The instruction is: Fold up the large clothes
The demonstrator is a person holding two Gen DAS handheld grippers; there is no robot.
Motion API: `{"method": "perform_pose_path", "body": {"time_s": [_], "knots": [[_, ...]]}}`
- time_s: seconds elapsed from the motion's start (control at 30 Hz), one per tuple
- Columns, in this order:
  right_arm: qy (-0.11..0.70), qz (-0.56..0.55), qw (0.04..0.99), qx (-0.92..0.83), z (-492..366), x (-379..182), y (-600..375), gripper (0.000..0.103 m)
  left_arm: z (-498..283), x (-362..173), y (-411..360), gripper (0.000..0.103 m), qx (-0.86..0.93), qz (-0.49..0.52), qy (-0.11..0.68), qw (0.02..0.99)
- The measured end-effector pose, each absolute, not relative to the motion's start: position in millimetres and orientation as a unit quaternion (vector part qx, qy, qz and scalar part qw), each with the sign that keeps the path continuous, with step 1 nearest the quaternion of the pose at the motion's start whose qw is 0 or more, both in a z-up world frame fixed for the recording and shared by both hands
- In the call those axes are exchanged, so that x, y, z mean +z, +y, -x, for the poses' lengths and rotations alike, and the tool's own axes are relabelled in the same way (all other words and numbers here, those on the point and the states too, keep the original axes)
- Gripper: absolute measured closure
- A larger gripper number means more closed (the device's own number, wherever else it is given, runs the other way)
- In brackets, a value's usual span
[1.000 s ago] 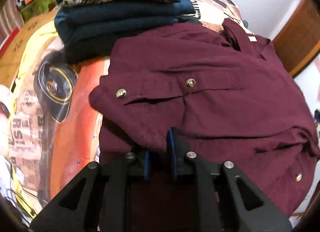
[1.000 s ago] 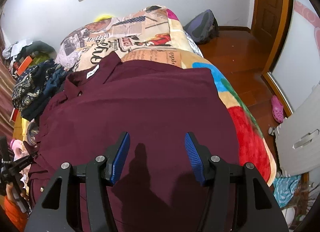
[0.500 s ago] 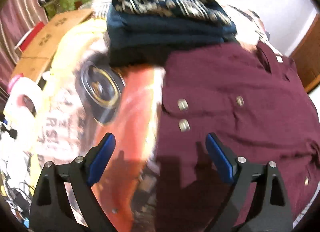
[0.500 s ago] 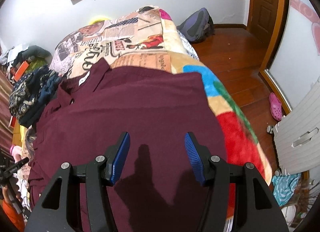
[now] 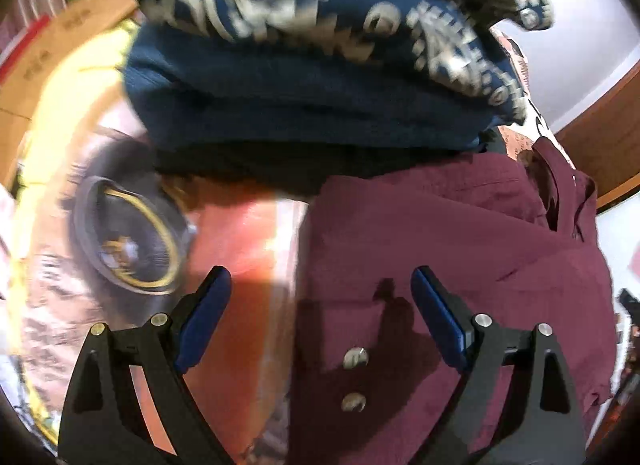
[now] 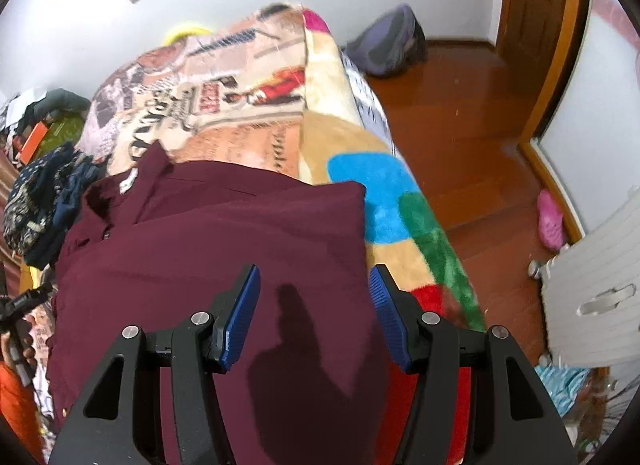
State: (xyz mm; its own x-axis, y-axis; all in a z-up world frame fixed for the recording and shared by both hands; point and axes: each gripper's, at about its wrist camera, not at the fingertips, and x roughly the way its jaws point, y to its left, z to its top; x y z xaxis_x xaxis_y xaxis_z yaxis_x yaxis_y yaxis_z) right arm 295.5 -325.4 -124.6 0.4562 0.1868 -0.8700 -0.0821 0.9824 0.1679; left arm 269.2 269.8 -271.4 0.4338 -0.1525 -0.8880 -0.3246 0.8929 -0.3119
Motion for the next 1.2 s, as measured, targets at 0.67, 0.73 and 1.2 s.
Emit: {"method": "perform_pose_path", "body": {"time_s": [0.67,0.73,1.2], "knots": [[0.516,-0.085,0.849,0.073,-333.5,-144.7,-331.7,0.095,-287.8,-266.5,234.7,0.085,0.005,0.182,0.518,0.836],[0.498,-0.075,0.861,0.073,-324.7,-129.9,-326.8,0.095,-278.6,-242.5,220.3,0.094,0.025,0.131,0.504,0.854],[0.377,0.007,0.915,0.143,-305.0,-8.7,-280.2,0.096,-250.9,-63.0,152.3,0.099,0.005,0.018,0.332,0.943]]}}
